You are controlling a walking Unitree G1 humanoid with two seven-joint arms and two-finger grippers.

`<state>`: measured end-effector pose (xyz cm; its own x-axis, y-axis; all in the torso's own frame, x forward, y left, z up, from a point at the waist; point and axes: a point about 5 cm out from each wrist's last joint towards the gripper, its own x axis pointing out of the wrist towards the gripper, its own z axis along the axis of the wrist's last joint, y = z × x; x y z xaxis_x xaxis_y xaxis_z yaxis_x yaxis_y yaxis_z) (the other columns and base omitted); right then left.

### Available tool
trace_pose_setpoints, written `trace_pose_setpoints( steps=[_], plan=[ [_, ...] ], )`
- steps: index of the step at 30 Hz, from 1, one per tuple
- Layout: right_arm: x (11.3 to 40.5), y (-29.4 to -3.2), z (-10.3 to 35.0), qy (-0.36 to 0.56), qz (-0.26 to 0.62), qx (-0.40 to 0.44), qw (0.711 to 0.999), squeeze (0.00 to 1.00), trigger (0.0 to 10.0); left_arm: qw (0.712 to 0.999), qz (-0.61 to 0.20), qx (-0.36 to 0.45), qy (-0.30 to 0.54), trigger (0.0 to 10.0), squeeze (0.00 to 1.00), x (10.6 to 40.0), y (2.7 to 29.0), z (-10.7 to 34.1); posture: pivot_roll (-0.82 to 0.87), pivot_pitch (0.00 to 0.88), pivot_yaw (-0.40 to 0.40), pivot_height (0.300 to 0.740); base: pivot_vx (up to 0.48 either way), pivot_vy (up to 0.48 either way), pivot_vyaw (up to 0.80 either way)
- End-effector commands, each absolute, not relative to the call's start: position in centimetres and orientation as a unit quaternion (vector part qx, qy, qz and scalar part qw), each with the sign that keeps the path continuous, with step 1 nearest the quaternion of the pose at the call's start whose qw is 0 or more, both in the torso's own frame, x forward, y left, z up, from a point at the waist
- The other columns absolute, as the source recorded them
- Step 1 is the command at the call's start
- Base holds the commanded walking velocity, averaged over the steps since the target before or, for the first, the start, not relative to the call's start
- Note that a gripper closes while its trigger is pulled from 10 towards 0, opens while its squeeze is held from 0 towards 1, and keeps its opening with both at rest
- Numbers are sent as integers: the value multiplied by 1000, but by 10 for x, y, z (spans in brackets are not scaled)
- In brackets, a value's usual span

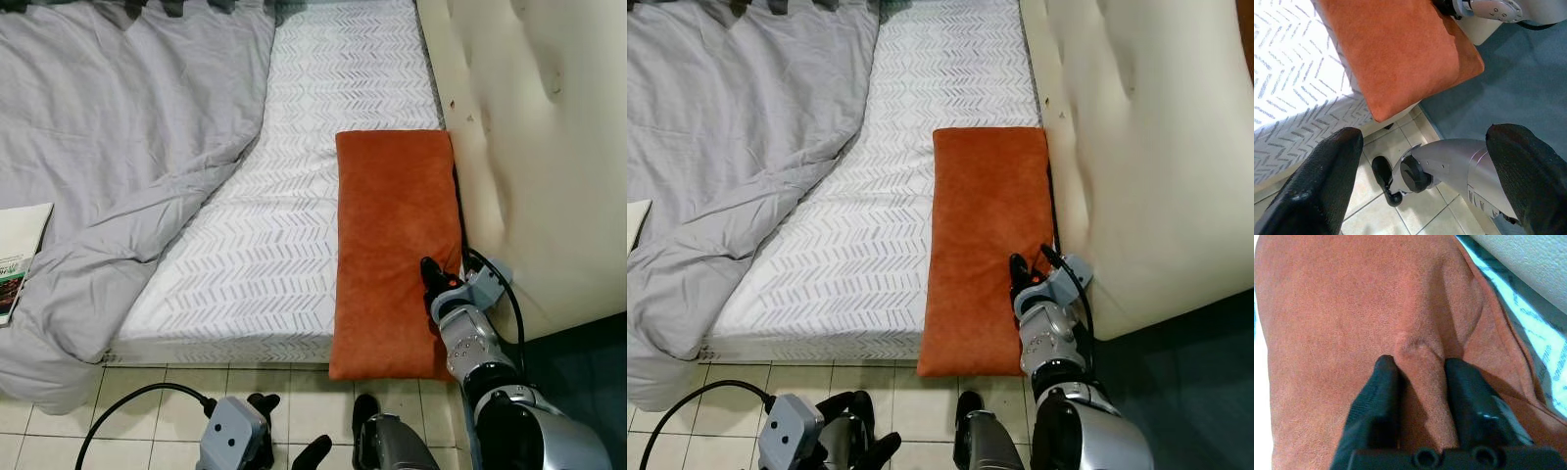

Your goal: Clean up the room

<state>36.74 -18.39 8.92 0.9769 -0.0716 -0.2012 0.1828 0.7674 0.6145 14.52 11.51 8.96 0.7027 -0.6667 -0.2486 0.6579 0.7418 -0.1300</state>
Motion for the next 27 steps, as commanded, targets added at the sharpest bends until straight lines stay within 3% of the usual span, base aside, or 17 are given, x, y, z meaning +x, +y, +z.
trace_pose_setpoints(
  steps=[1, 11, 27],
  plan=[
    [357, -170, 66, 148, -69, 347, 924, 0, 0, 920, -360, -18, 156, 10000, 0, 140, 112, 83, 181, 478, 2, 740, 0, 0, 0],
    [392, -184, 137, 30, -69, 319, 945, 0, 0, 922, -353, -19, 157, 10000, 0, 140, 114, 81, 177, 486, 1, 740, 0, 0, 0],
    [413, -193, 217, -97, -60, 298, 948, 0, 0, 924, -350, -19, 152, 10000, 0, 143, 112, 81, 167, 484, -7, 740, 0, 0, 0]
  ],
)
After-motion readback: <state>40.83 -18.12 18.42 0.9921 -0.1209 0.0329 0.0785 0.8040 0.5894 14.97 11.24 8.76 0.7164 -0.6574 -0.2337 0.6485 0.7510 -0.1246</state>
